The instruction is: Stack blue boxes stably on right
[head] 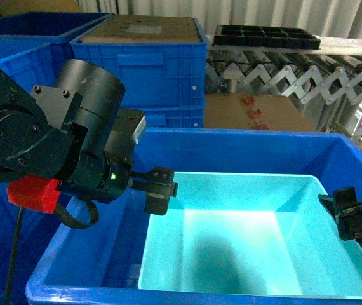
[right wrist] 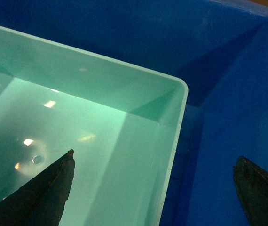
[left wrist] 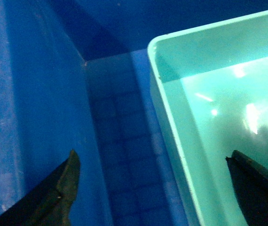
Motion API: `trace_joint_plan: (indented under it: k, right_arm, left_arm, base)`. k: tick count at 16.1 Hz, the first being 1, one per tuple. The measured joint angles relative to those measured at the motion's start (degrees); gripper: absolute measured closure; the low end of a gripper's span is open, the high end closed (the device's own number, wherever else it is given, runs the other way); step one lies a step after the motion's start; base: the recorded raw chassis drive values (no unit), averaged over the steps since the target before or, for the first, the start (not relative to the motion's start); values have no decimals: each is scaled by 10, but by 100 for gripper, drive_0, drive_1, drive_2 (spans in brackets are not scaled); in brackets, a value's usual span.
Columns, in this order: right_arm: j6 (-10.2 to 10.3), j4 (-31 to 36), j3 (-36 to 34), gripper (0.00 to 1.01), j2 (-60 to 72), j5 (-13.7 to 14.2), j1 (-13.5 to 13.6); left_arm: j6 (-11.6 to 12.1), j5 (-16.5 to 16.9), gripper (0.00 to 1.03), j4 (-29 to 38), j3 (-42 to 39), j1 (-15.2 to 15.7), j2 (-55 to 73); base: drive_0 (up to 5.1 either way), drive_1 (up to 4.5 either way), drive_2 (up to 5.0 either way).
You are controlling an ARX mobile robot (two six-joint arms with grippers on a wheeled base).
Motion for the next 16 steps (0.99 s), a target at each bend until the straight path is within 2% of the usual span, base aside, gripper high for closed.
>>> trace_joint_plan:
  k: [1, 3, 5, 7, 9, 11, 13, 16]
  right_arm:
    - [0, 0, 0, 2, 0, 0, 0]
    - [2, 2, 1, 3, 0, -1, 0]
    - [19, 1, 10, 3, -9, -6, 2]
    - [41, -5, 24, 3, -40, -9, 5]
    - [71, -16, 41, 3, -83, -12, 5]
    - [87, -35, 57, 3, -146, -19, -4]
    - [106, -69, 105, 3, -221, -14, -21]
    - [165, -143, 250, 3, -281, 8, -39]
  left_arm:
    - [4, 0, 3, 0, 0, 0, 0]
    - [4, 1, 5, -5, 4, -1, 0]
    - [1, 11, 5, -17, 31, -1, -4]
    - [-16, 26, 5, -35, 65, 3, -24]
    - [-45, 37, 5, -65, 95, 5, -64]
    - [-66, 52, 5, -98, 97, 14, -120]
    - [-74, 78, 5, -163, 114, 25, -200]
    - [-85, 100, 5, -224, 272, 36, -262]
  base:
    - [0, 0, 0]
    - [0, 0, 0]
    - [0, 0, 0]
    - [0, 0, 0]
    - [0, 0, 0]
    - [0, 0, 0]
    - [0, 0, 0]
    - [0, 0, 0]
